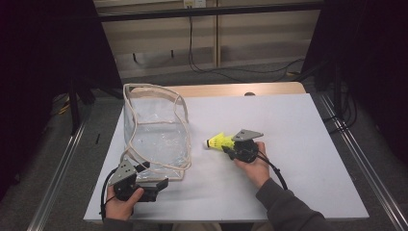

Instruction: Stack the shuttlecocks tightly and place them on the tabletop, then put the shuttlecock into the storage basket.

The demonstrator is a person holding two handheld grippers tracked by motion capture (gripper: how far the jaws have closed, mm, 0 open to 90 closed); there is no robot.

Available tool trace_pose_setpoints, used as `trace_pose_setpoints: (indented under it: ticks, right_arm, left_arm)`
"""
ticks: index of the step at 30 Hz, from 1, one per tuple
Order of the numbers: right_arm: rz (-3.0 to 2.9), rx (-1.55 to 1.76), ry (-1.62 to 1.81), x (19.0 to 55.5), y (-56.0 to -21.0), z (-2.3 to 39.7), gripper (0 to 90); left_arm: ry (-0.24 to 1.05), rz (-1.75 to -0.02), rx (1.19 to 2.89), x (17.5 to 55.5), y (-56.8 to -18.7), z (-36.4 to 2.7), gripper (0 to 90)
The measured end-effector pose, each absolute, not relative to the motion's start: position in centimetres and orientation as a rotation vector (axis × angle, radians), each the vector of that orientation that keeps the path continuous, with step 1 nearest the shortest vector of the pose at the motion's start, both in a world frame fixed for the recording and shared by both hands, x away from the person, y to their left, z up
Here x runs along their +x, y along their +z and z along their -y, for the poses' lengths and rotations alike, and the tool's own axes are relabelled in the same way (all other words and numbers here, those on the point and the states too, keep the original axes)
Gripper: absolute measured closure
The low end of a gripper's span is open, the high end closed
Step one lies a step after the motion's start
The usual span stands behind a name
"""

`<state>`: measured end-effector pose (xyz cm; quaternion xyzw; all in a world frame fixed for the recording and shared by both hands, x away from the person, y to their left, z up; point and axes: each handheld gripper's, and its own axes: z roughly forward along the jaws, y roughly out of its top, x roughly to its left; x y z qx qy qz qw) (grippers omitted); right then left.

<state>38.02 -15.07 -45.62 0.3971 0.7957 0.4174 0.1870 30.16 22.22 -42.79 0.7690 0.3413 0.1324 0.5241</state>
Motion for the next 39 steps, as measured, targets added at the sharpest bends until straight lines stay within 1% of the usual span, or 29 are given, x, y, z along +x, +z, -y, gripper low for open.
trace_pose_setpoints:
  ticks: [22, 39]
  right_arm:
    - [-2.287, 1.070, 1.239, 37.1, -43.8, 15.9, 79.8]
    - [-2.345, 1.029, 1.259, 37.3, -41.3, 16.3, 79.8]
  left_arm:
    - [0.322, -0.821, 1.840, 30.1, -42.8, -22.3, 3.5]
    - [0.326, -0.822, 1.838, 30.0, -42.8, -22.5, 3.5]
